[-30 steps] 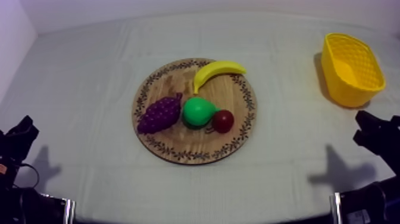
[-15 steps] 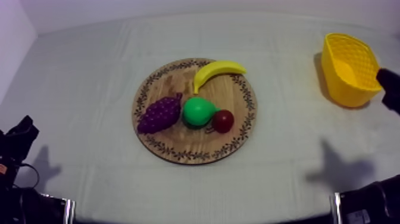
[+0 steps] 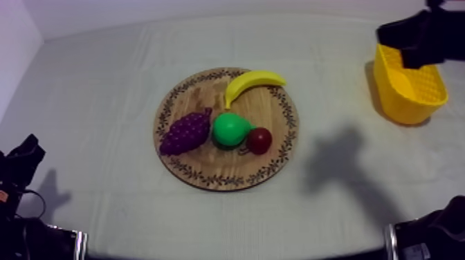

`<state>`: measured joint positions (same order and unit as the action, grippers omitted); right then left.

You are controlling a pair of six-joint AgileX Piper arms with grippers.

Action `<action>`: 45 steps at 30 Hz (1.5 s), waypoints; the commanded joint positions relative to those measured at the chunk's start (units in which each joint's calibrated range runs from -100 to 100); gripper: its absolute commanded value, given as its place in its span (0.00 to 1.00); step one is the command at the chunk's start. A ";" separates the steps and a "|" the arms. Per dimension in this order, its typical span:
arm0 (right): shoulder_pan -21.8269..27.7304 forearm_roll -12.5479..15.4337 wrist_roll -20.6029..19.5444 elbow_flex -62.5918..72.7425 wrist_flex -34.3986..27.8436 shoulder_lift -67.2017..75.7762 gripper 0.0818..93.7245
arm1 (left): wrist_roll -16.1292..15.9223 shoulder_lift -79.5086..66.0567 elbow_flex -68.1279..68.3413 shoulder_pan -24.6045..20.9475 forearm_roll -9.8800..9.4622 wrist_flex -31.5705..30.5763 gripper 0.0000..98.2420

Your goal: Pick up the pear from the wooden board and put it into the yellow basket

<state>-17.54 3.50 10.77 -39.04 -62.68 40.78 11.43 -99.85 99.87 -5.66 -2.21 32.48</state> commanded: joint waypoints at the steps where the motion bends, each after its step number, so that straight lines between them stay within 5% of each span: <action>1: 0.08 3.79 9.06 5.47 -5.31 -9.61 0.01 | 0.02 0.02 0.02 -0.02 -0.02 0.01 0.00; 5: 0.41 8.39 17.14 9.19 -11.01 -13.21 0.07 | 0.02 0.02 0.02 -0.02 -0.02 0.01 0.00; 9: 0.29 9.80 20.12 12.19 -12.41 -15.22 0.20 | 0.02 0.02 0.02 -0.02 -0.02 0.01 0.00; 19: -1.91 5.26 17.73 14.87 -10.40 -18.75 0.62 | 0.02 0.02 0.02 -0.02 -0.02 0.01 0.00; 30: -2.07 3.46 19.29 13.83 -10.20 -22.26 0.81 | 0.02 0.02 0.02 -0.02 -0.02 0.01 0.00; 45: -2.67 4.65 27.51 7.46 -4.31 -27.63 0.86 | 0.02 0.02 0.02 -0.02 -0.02 0.01 0.00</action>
<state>-20.01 7.81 37.34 -31.40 -67.21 13.49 11.43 -99.85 99.87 -5.66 -2.21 32.48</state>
